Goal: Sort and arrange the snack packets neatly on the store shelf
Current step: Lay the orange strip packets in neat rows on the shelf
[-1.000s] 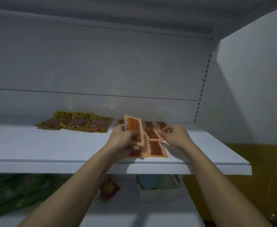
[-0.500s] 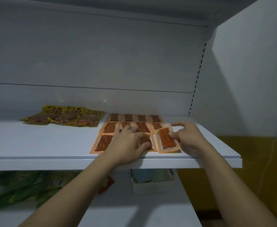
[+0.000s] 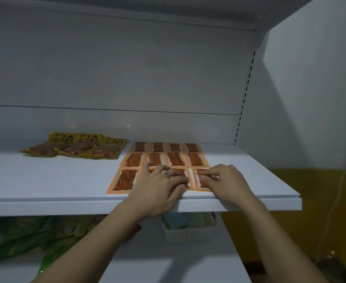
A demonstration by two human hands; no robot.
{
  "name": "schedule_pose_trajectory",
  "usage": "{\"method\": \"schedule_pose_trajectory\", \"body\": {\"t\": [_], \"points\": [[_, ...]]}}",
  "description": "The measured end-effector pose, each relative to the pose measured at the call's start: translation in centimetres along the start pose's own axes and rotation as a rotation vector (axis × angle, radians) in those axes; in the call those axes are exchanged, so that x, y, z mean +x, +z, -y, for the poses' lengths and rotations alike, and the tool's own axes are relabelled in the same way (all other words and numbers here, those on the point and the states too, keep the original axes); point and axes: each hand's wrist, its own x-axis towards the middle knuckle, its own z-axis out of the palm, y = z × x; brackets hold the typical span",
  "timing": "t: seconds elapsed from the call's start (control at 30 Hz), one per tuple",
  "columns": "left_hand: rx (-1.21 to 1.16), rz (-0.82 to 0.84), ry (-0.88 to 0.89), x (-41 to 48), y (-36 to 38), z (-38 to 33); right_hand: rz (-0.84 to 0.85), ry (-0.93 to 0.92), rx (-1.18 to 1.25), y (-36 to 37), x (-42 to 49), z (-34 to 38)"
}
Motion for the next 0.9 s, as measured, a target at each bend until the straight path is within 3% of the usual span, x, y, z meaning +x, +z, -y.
{"method": "schedule_pose_trajectory", "body": {"t": [0.33,0.47,0.57,0.67,0.8,0.9], "points": [[-0.004,-0.006,0.02,0.0,0.0,-0.2,0.027,-0.008,-0.03,0.5,-0.1,-0.3],[-0.108,0.023,0.006,-0.3,-0.5,0.6,0.003,-0.015,0.152,0.0,-0.1,-0.2],[-0.125,-0.003,-0.101,0.5,-2.1,4.0,-0.005,-0.034,0.193,-0.6,0.8,0.0],[-0.092,0.104,-0.236,1.9,-3.8,8.9,0.103,-0.064,0.221,-0.8,2.6,1.1],[-0.106,0.359,-0.236,2.7,-4.1,13.0,0.326,-0.171,-0.118,0.9,5.7,2.7],[-0.104,0.404,-0.258,2.7,-3.7,13.4,0.454,-0.219,-0.161,2.4,7.1,4.1]]}}
